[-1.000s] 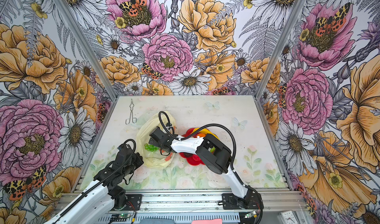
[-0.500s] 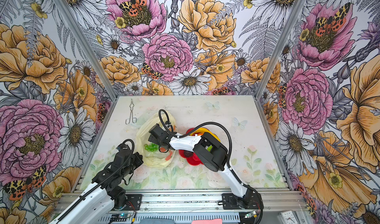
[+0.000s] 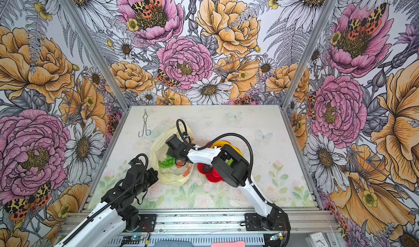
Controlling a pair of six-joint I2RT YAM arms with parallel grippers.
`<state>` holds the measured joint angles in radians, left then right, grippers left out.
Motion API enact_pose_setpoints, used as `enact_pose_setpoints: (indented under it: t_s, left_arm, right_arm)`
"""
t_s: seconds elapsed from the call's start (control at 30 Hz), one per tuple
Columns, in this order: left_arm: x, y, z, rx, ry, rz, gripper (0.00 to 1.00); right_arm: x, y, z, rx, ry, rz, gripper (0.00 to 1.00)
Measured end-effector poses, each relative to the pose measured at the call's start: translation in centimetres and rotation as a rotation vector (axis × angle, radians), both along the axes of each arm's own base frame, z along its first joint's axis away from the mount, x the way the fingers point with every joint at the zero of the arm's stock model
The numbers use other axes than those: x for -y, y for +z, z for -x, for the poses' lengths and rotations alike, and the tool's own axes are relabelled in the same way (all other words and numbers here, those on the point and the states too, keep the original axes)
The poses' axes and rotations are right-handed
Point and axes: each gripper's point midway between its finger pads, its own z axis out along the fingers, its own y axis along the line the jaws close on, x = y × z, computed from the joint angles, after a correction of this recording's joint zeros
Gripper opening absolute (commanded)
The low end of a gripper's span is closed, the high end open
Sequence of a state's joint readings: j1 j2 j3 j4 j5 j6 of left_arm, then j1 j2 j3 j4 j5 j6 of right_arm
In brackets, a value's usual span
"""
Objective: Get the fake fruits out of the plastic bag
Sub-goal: 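Grasp the green grapes inside the bag with the right gripper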
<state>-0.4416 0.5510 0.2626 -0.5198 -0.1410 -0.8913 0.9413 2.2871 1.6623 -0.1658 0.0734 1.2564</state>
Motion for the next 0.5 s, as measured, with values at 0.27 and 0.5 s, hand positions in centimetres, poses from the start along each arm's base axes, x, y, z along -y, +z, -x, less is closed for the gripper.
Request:
enact_pose_setpoints:
  t_s: [0.27, 0.5]
  left_arm:
    - [-0.1, -1.2, 0.3, -0.054, -0.002, -0.030, 0.00]
    - [-0.3, -1.5, 0.0, -0.081, -0.006, -0.060, 0.00]
  right_arm:
    - [-0.3, 0.4, 0.1, 0.034, 0.045, -0.075, 0.20]
    - [0.8, 1.1, 0.9, 0.069, 0.083, -0.051, 0.10]
